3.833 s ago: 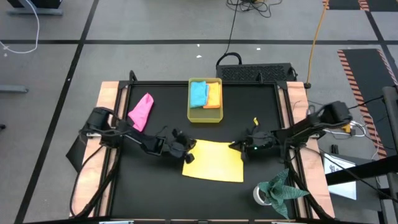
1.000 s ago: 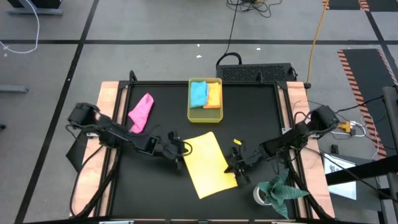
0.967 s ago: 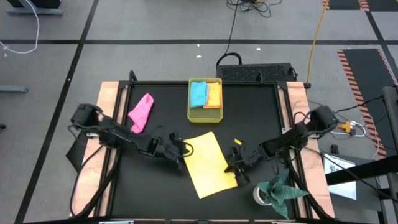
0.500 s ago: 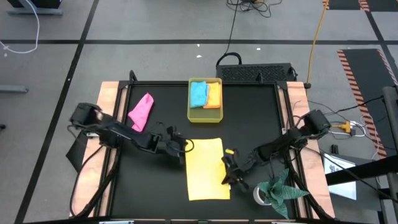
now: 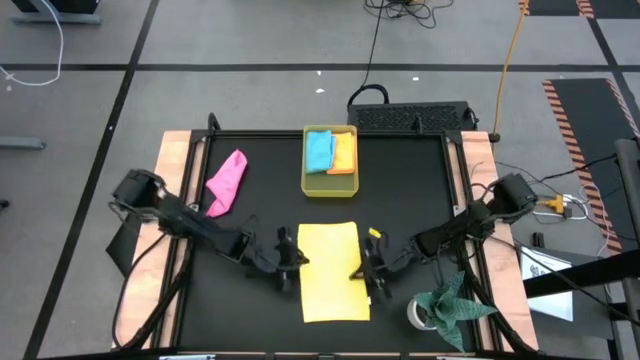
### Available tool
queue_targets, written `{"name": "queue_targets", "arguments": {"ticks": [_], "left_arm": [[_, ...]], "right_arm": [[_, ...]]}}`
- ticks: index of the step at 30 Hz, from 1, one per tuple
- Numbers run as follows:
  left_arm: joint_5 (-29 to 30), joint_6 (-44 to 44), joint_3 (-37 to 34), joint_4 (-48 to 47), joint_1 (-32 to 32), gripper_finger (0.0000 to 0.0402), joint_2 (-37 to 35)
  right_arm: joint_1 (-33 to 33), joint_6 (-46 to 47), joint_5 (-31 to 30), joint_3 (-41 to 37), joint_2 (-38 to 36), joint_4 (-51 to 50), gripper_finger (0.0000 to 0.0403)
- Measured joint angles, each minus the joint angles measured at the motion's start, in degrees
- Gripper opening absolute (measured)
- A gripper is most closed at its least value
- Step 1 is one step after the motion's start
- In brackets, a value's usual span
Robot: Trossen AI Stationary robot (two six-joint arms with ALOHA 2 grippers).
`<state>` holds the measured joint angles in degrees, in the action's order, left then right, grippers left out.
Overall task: Fold microfiber towels
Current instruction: Fold the yellow towel
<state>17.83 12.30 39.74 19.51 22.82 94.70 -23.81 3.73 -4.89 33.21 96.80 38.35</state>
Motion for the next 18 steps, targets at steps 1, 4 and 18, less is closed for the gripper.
{"name": "queue_targets", "arguments": {"ticks": [1, 4, 18], "left_arm": [[-0.1, 0.1, 0.0, 0.8, 0.1, 0.0021, 1.7], [-0.4, 3.1, 0.0, 2.7, -0.2, 0.0021, 7.0], [2.7, 9.8, -0.2, -11.5, 1.2, 0.0017, 0.4]], "right_arm": [[0.6, 0.0, -2.0, 0.0, 0.9, 0.4, 0.0013], [2.5, 1.0, -7.0, 0.0, 2.8, 0.3, 0.0021], [6.4, 7.2, -9.0, 0.0, 0.0, -1.1, 0.0020]]}}
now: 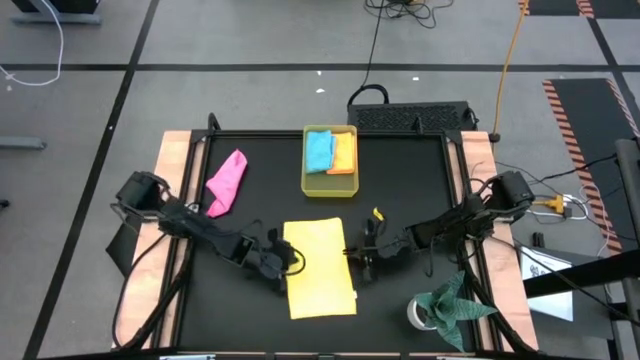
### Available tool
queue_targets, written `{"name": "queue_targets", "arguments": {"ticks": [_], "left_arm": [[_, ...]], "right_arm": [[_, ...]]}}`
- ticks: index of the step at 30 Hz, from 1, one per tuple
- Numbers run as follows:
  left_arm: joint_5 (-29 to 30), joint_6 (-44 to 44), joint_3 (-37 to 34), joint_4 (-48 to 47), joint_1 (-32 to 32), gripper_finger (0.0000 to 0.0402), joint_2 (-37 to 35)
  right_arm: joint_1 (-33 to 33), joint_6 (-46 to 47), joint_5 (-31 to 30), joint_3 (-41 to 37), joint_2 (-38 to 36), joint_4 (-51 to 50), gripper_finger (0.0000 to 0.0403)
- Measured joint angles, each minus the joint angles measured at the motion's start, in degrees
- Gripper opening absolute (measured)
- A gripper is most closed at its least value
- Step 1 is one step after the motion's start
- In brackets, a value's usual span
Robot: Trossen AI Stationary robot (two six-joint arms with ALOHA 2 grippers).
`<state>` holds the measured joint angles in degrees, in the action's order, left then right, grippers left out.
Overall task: Fold microfiber towels
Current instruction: Fold the yellow towel
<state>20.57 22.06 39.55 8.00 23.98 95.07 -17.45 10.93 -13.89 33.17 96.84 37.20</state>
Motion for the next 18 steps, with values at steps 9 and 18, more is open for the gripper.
{"name": "queue_targets", "arguments": {"ticks": [9, 18], "left_arm": [[7.8, 5.3, 0.1, -1.9, -7.2, 0.0008, -0.5], [9.5, 12.6, -2.1, -12.2, -12.1, 0.0003, 0.1]], "right_arm": [[6.1, 0.4, 0.2, 0.3, 3.8, 7.8, 0.0020], [12.3, 1.4, -2.9, 0.1, 8.6, 7.2, 0.0020]]}}
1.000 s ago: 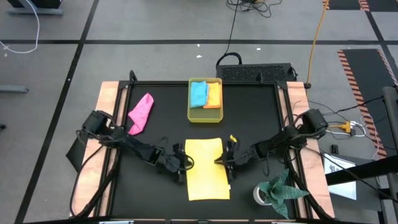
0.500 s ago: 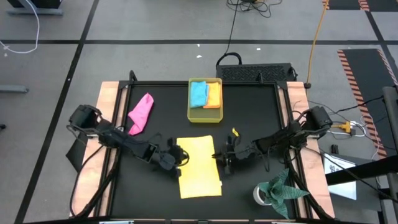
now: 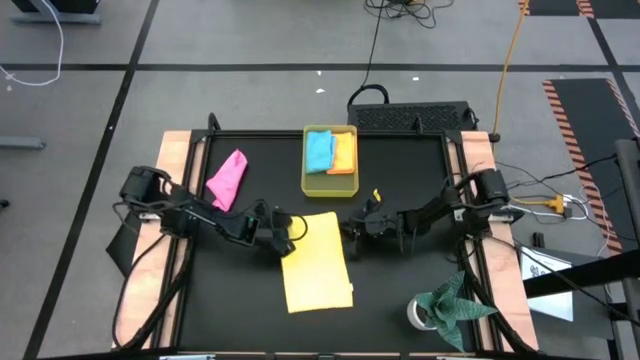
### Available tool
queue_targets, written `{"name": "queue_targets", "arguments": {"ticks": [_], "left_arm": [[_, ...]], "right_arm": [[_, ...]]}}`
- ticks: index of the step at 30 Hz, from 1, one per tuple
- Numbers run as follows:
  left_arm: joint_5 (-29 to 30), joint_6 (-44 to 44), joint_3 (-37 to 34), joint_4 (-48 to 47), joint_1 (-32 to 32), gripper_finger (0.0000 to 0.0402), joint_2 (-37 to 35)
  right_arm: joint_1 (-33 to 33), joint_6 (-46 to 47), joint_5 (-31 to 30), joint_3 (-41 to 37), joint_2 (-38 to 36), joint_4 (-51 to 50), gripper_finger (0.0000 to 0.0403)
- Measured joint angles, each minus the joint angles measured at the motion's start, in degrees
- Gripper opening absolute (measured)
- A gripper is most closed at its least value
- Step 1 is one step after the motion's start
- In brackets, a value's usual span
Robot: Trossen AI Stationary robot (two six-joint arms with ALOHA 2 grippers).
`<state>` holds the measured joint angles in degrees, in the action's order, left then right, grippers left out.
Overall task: Fold microfiber towels
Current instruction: Fold the yellow towel
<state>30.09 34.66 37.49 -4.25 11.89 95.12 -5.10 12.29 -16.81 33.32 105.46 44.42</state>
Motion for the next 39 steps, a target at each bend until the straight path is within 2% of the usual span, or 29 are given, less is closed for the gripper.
{"name": "queue_targets", "arguments": {"ticks": [5, 10, 15, 20, 24, 28, 29, 31, 34, 36, 39], "left_arm": [[0.1, -4.4, 0.3, -1.0, 2.5, 0.0015, -6.1], [-3.4, -13.0, 0.3, 3.2, 8.6, 0.0008, -10.7], [-4.8, -27.0, 0.9, 17.5, 18.8, 0.0008, -8.1], [-5.8, -33.9, 4.3, 22.3, 26.0, 0.0024, -2.4], [-5.9, -34.4, 7.1, 21.0, 28.9, 0.0058, 1.9], [-7.7, -32.7, 9.7, 19.8, 29.2, 0.0119, 5.7], [-9.4, -32.2, 10.4, 19.8, 29.0, 0.0135, 7.1], [-9.6, -31.5, 10.8, 14.8, 29.2, 0.0165, 7.8], [-10.4, -29.6, 13.7, 12.0, 28.4, 0.0200, 10.4], [-8.8, -29.2, 14.5, 5.8, 28.6, 0.0213, 10.3], [-8.8, -26.7, 16.0, 3.2, 28.4, 0.0216, 11.1]], "right_arm": [[-3.4, -5.0, 1.1, 0.0, -6.4, -1.5, 0.0020], [-11.2, -11.7, 10.0, 2.2, -9.1, -3.4, 0.0024], [-17.7, -14.5, 11.2, 7.9, -7.2, -13.6, 0.0050], [-20.2, -19.1, 15.9, 11.7, -6.1, -21.7, 0.0100], [-20.5, -23.5, 20.0, 12.6, -4.9, -24.7, 0.0138], [-21.2, -27.1, 21.3, 12.8, -2.9, -24.0, 0.0154], [-21.2, -27.9, 21.4, 13.1, -2.1, -23.8, 0.0154], [-21.3, -30.6, 21.1, 14.3, -0.3, -22.4, 0.0154], [-21.3, -32.2, 19.4, 15.0, 1.1, -23.0, 0.0149], [-21.4, -32.7, 17.6, 15.3, 1.6, -22.8, 0.0142], [-21.0, -32.9, 15.6, 15.3, 2.4, -22.3, 0.0124]]}}
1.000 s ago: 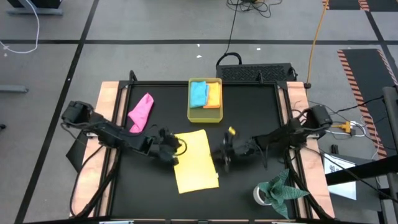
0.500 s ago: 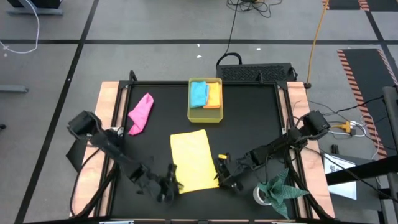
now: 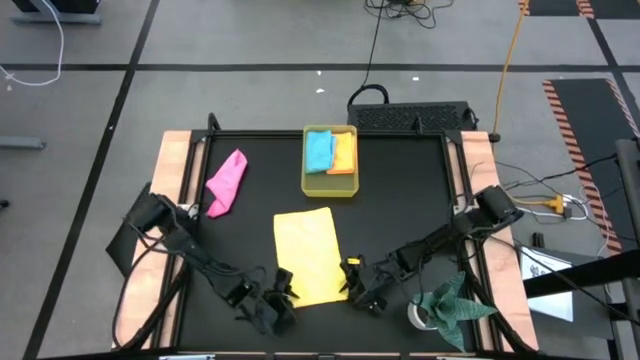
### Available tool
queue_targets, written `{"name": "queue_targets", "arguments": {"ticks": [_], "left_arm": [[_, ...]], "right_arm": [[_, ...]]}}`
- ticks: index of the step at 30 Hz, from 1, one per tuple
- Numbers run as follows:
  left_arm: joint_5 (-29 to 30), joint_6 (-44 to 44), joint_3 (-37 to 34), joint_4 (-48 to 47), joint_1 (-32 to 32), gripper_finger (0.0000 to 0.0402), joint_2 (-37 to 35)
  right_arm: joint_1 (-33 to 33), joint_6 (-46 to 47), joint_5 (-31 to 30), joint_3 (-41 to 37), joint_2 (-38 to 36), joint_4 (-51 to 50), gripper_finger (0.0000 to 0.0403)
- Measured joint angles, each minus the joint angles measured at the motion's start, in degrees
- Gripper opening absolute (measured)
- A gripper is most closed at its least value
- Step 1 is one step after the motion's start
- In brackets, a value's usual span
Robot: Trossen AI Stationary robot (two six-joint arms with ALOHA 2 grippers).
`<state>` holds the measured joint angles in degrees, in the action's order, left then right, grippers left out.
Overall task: Fold microfiber towels
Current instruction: Fold the yellow towel
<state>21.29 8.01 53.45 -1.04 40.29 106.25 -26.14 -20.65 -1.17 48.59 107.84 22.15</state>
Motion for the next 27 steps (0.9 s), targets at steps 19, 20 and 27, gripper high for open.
{"name": "queue_targets", "arguments": {"ticks": [19, 20, 27], "left_arm": [[2.2, 1.2, 0.5, -5.8, 2.2, 0.0127, -0.2], [2.3, 1.0, 0.5, -5.6, 2.2, 0.0118, -0.2], [2.9, -0.1, 0.4, -3.5, 2.2, 0.0015, -0.1]], "right_arm": [[-0.6, 9.8, -2.0, -0.3, -6.2, -8.2, 0.0003], [-0.6, 10.1, -2.0, -0.3, -6.2, -7.7, 0.0003], [-1.5, 11.2, -1.9, -0.3, -6.6, -8.4, 0.0002]]}}
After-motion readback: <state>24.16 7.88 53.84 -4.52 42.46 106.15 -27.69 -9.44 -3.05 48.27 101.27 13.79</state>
